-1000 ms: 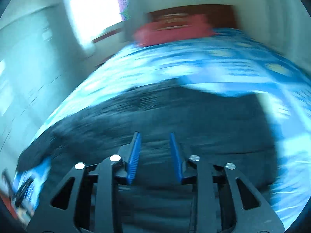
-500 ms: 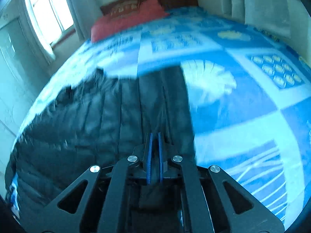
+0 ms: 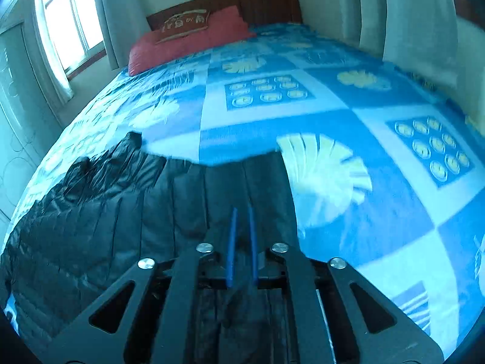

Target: Fold large clothes

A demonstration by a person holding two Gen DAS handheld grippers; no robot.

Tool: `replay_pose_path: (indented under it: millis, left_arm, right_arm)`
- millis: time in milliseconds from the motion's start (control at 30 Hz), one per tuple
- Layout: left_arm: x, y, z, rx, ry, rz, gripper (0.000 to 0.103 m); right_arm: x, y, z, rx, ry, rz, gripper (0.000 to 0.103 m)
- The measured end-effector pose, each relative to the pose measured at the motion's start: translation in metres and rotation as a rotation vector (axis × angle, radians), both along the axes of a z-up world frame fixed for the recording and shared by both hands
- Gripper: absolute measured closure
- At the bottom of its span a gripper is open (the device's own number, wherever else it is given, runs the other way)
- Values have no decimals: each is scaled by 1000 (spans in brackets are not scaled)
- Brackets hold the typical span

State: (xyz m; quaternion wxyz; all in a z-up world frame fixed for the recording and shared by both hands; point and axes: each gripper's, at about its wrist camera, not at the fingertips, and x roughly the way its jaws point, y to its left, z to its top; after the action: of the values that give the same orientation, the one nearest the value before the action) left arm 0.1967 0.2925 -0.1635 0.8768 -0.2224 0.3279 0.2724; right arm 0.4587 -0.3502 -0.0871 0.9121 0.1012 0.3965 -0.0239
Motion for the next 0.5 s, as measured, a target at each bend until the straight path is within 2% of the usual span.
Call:
replay_pose_path:
  millis: [100,133,233,267,367,500]
  left_arm:
    - [0,0,0,1,1,0,5]
    - [0,0,0,2,2,0,5]
    - [0,0,0,4,5,0,5]
    - [0,0,0,3,4,0,5]
    - [0,0,0,2,1,0,5]
    - [0,0,0,0,-3,0,5]
  right_arm:
    - [18,-1,-33,-17,97,-17,85]
    - [19,-2,-39,-17,92,-17,85]
    - [17,0,-32,-21,90,-35,85]
    - [10,5,-24,-38,82,-39,84]
    - [-24,27,-4,-35,15,0,63]
    - [-78,63,-4,19,4,33,59]
